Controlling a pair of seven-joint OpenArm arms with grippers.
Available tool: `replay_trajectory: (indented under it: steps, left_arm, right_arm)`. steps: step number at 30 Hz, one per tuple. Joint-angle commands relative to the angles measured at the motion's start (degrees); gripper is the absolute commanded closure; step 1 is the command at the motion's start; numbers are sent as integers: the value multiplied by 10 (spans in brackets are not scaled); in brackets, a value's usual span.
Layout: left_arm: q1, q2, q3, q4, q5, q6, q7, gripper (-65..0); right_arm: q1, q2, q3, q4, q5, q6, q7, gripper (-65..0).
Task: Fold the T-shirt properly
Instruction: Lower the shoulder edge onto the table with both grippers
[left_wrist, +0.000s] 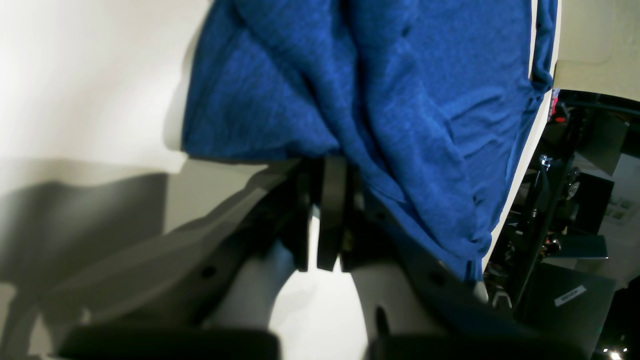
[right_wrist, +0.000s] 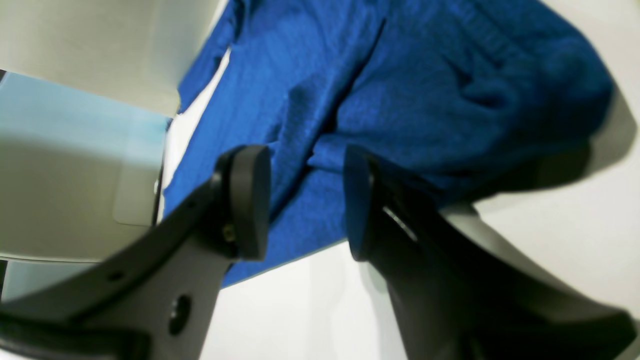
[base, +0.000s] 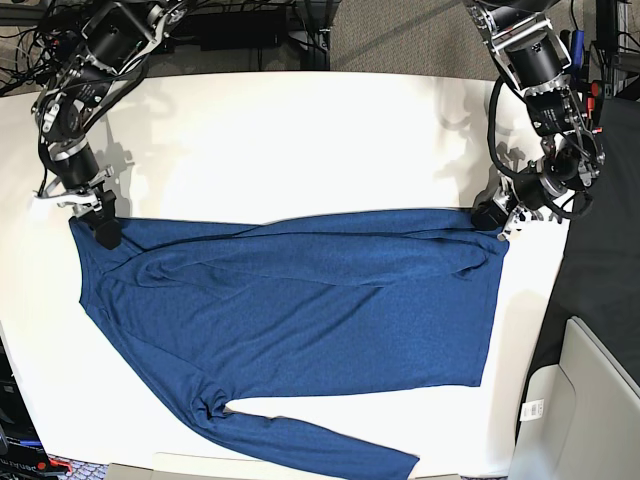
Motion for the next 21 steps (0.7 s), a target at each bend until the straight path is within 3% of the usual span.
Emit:
replay_trajectory:
  steps: [1,7,10,12,14,21]
  left_arm:
    - [-11,-9,0,9,-12,-2,7,-2]
    - [-11,-9,0,8,-12,-2,7,-2]
    - [-11,-9,0,7,-12,-2,7,-2]
    - [-11,-9,0,6,-12,-2,6,-2]
    - [-11,-9,0,6,-12,-2,7,-2]
    - [-11,-8,0,6,-12,-2,6,-3]
  right_arm:
    - [4,4,5,4,-3,-7,-3,-244]
    - [-3,7,24,-5,3,-7,-7,-244]
    - [-15,18,24,18,38,-3,-18,-244]
    - [-15,20,21,57,41,18,-19,-244]
    - [-15,20,21,106,11,66,-17,-243]
    - [-23,-5,20,210,-167,71,36,-236]
